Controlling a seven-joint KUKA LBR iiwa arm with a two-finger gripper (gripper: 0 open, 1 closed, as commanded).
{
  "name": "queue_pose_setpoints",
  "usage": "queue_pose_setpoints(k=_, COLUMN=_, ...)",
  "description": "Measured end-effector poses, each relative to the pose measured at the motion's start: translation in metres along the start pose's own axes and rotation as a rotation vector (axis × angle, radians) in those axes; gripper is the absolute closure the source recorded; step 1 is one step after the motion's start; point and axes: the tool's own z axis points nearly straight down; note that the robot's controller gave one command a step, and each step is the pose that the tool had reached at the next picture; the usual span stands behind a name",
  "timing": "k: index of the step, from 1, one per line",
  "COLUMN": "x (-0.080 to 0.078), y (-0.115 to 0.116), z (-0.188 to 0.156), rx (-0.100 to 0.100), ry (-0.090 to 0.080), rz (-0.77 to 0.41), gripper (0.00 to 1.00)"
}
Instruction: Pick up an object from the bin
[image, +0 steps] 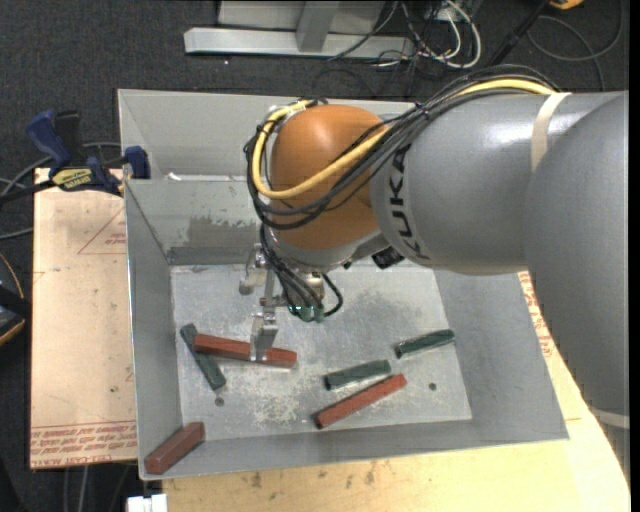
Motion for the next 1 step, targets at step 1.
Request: queue_pose_setpoints(k=1, x=-0.0021, y=-0.0011, z=-0.0046, rx=-0.001, ry=-0.008, rz=0.004, gripper=1.00)
